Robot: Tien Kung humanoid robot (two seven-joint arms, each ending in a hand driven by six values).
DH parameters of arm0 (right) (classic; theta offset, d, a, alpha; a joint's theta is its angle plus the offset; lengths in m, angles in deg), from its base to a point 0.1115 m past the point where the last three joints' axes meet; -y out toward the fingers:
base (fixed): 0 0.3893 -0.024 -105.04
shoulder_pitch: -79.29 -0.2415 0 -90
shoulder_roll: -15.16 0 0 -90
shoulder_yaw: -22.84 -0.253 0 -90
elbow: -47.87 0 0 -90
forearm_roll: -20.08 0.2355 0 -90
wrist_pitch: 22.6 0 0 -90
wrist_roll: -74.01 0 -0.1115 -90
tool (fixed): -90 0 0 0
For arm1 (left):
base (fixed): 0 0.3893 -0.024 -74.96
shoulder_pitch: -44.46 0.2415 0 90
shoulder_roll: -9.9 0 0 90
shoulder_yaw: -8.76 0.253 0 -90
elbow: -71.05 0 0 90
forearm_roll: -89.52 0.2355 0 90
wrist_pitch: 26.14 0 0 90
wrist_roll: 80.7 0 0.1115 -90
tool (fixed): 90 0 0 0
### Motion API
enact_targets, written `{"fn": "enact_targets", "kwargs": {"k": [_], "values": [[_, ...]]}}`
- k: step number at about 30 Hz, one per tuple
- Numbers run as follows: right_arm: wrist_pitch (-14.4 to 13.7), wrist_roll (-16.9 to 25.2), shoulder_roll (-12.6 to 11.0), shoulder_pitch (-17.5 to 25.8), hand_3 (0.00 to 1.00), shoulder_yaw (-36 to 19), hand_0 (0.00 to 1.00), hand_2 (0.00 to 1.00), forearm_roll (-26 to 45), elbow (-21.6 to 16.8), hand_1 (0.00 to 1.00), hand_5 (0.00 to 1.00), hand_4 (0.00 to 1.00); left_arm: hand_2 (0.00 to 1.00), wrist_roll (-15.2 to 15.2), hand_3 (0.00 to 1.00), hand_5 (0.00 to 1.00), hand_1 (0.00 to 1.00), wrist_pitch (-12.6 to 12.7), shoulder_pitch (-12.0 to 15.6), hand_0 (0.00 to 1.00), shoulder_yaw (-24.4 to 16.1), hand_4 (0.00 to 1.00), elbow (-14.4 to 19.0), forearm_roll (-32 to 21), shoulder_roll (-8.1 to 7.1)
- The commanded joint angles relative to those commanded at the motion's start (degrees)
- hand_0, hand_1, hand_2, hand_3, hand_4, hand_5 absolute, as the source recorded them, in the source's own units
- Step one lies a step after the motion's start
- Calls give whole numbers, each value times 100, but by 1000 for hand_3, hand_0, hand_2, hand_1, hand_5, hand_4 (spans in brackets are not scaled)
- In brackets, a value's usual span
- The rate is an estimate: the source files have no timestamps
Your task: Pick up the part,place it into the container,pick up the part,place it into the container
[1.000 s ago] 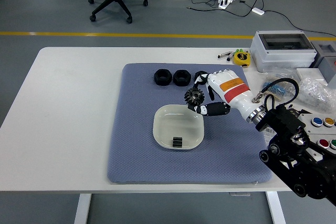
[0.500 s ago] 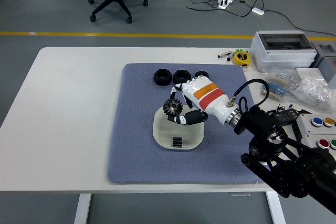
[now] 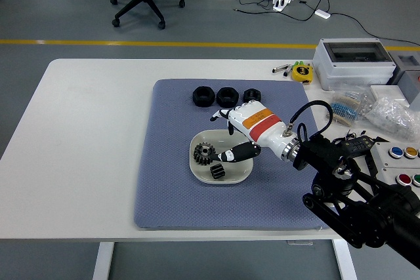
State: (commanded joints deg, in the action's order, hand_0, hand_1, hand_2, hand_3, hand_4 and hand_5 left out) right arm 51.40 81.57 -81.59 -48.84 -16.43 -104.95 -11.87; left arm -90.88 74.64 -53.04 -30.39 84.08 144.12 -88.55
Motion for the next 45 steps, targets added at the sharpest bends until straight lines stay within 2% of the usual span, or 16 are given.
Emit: {"fn": "enact_targets", "kwargs": {"k": [5,8,9,11,14,15,20,21,23,26,27,32,33,38,44,45], "values": [[-156,-42,-40,64,811,-160,127,578,156,-32,253,620,998,687,1,566,596,678,2,0,672,-6,636,0,12,2],[-393,-106,-107,188,811,-371,127,578,562,-63,253,620,998,687,14,566,596,678,2,-18,672,17,636,-1,-11,1],[-440,-109,-133,235,799,-436,229,654,744,-76,398,621,998,687,19,566,596,679,3,-24,673,25,637,-2,-23,1],[-491,-80,-297,400,799,-562,229,654,1169,-220,398,621,998,687,40,566,596,679,19,-55,673,66,637,-8,-88,10],[-341,13,-512,651,799,-728,229,654,1951,-514,398,621,998,687,89,566,596,679,45,-86,673,145,637,-19,-267,12],[-271,16,-545,716,778,-790,338,714,2174,-603,528,699,998,685,101,566,597,678,53,-94,672,161,638,-23,-304,15],[219,-134,-587,1008,778,-1225,338,714,3336,-1009,528,699,998,685,111,566,597,678,53,-149,672,162,638,-33,-281,24],[353,-158,-610,1084,816,-1341,540,781,3597,-1105,658,818,998,686,115,566,597,678,53,-163,672,163,637,-35,-277,25],[482,-147,-649,1217,816,-1547,540,781,4081,-1241,658,818,998,686,122,566,597,678,56,-182,672,174,637,-38,-301,26],[462,-49,-627,1396,816,-1820,540,781,4789,-1323,658,818,998,686,128,566,597,678,59,-193,672,184,637,-42,-325,28],[454,-19,-608,1456,911,-1915,736,877,5049,-1330,764,858,998,682,128,566,596,679,62,-196,672,184,636,-44,-327,32],[536,12,-558,1628,911,-2224,736,877,6241,-1306,764,858,998,682,137,566,596,679,67,-192,672,188,636,-57,-315,47],[561,6,-585,1671,970,-2281,859,922,6502,-1332,842,883,998,681,139,565,596,677,71,-186,672,177,635,-62,-321,54],[583,23,-734,1896,970,-2514,859,922,7548,-1480,842,883,998,681,148,565,596,677,66,-183,672,160,635,-78,-280,77],[679,89,-838,2158,998,-2788,886,931,7539,-1560,858,894,998,677,155,565,597,674,59,-188,670,178,634,-81,-273,93],[723,100,-852,2193,951,-2833,883,896,7531,-1561,842,914,998,669,153,563,596,673,57,-188,670,175,633,-81,-263,93]]}}
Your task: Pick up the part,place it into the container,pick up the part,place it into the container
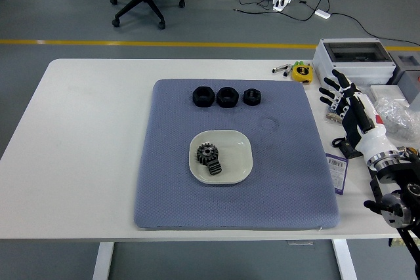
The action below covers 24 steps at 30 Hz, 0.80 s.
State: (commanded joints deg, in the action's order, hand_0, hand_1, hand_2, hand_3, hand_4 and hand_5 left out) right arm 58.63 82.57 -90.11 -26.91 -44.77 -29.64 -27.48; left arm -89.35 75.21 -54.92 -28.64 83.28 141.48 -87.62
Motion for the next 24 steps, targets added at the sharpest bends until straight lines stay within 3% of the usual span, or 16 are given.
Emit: {"fn": "enact_targets", "kwargs": {"k": [24], "values": [[-50,82,-157,376,908,-349,859,872,-16,-58,831,921,998,663,29,563,597,672,-15,16,667,38,629,-13,44,-84]]}}
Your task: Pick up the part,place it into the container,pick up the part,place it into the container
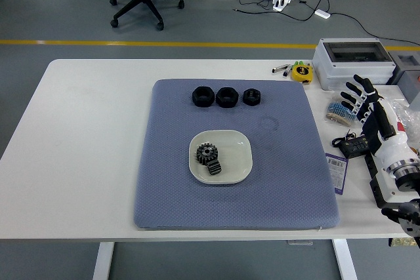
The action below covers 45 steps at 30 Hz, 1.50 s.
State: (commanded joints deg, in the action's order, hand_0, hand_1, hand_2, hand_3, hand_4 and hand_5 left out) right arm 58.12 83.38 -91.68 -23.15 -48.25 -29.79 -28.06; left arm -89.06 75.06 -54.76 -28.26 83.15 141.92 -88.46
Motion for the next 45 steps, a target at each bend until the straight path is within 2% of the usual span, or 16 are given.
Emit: {"fn": "enact_targets", "kwargs": {"k": [4,5,6,15,18,19,22,25,36,37,41,42,43,45], "values": [[40,-109,-34,65,908,-50,859,872,63,4,831,921,998,663,-4,563,597,672,-12,6,667,-9,629,3,42,-24],[51,-111,-46,79,908,-63,859,872,76,2,831,921,998,663,-4,563,597,672,-16,5,667,-9,629,4,61,-32],[54,-108,-57,93,873,-75,818,839,82,-3,794,920,998,663,-5,563,597,672,-20,5,667,-11,629,5,78,-39],[16,-22,-95,170,865,-115,808,836,227,-9,785,919,998,662,0,563,597,672,-27,9,667,20,628,13,33,-69],[-178,142,-80,175,865,-39,808,836,367,-14,785,919,998,662,6,563,597,672,-31,3,667,31,628,14,21,-80],[-338,221,-64,167,790,-14,712,768,461,-11,712,801,998,662,5,563,597,672,-35,0,667,31,629,15,24,-83],[-718,353,-30,150,790,-9,712,768,633,29,712,801,998,662,2,563,597,672,-43,-8,667,28,629,18,43,-89],[-746,418,-38,168,761,-22,685,754,674,31,698,773,998,661,0,563,596,672,-44,-11,667,20,628,18,48,-90],[-747,434,-73,148,758,26,682,754,792,20,698,790,998,664,9,563,595,672,-29,-27,667,53,628,17,-17,-84],[-783,400,-74,149,682,28,670,743,782,18,687,708,977,662,13,563,595,670,-27,-29,667,59,628,16,-32,-84],[-949,187,-84,144,682,56,670,743,767,27,687,708,977,662,54,563,595,670,-2,-26,667,156,628,7,-189,-86],[-948,140,-92,144,682,67,670,743,743,27,687,708,977,662,101,563,595,670,27,-6,667,256,628,-4,-331,-84],[-936,81,-104,144,640,80,649,732,708,24,674,694,961,663,141,564,595,677,50,14,667,337,628,-15,-465,-81],[-911,42,-112,147,640,85,649,732,673,16,674,694,961,663,231,564,595,677,97,58,667,514,628,-37,-785,-73]]}}
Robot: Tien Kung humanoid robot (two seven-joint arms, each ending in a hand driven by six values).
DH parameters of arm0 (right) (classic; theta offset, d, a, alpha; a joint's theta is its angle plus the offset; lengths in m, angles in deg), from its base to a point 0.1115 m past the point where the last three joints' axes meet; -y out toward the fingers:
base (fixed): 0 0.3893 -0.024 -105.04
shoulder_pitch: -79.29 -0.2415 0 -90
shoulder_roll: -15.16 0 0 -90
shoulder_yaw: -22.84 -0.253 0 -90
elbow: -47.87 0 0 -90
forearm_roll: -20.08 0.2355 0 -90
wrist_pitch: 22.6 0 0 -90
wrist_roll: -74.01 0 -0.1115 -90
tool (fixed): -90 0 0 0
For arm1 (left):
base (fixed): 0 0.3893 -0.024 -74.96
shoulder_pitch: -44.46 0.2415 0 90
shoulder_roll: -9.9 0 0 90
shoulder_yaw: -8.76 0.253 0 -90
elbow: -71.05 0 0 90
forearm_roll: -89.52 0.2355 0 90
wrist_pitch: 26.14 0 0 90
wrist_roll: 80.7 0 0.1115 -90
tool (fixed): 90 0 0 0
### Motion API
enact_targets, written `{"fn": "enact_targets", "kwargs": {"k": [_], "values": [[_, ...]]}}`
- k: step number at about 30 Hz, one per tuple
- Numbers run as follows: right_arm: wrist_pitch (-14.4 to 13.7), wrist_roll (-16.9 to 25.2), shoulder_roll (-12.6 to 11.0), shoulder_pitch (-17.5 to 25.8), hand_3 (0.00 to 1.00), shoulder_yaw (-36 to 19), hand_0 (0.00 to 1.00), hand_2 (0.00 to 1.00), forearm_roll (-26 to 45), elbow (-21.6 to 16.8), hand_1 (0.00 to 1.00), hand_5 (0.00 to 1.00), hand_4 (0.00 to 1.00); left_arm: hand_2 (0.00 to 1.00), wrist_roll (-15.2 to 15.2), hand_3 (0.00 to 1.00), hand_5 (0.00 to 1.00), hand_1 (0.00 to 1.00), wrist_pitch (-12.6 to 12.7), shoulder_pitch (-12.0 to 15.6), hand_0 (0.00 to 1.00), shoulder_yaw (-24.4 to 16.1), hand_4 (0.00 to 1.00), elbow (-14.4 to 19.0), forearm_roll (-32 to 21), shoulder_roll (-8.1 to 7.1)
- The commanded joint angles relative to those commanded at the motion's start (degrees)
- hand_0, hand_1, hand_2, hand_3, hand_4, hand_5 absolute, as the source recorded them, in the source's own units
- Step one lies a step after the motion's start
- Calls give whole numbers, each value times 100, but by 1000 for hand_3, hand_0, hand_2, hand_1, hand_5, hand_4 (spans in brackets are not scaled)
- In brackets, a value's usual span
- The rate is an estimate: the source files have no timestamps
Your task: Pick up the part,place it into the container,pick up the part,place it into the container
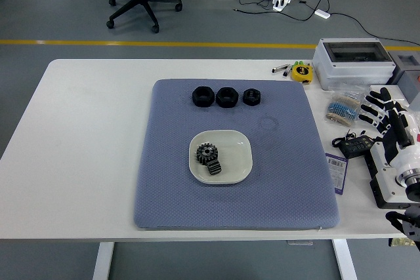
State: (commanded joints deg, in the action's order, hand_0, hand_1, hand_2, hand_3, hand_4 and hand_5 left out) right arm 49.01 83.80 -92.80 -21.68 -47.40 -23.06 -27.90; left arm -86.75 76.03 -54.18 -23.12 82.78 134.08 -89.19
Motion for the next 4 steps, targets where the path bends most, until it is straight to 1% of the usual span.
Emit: {"fn": "enact_targets", "kwargs": {"k": [3,4], "values": [[17,-26,-6,1,640,-8,649,732,-36,-7,674,694,961,663,265,564,595,677,110,125,667,469,628,-25,-671,-1],[16,-35,-11,-7,640,-8,649,732,-46,-6,674,694,961,663,365,564,595,677,147,165,667,709,628,-21,-932,-8]]}}
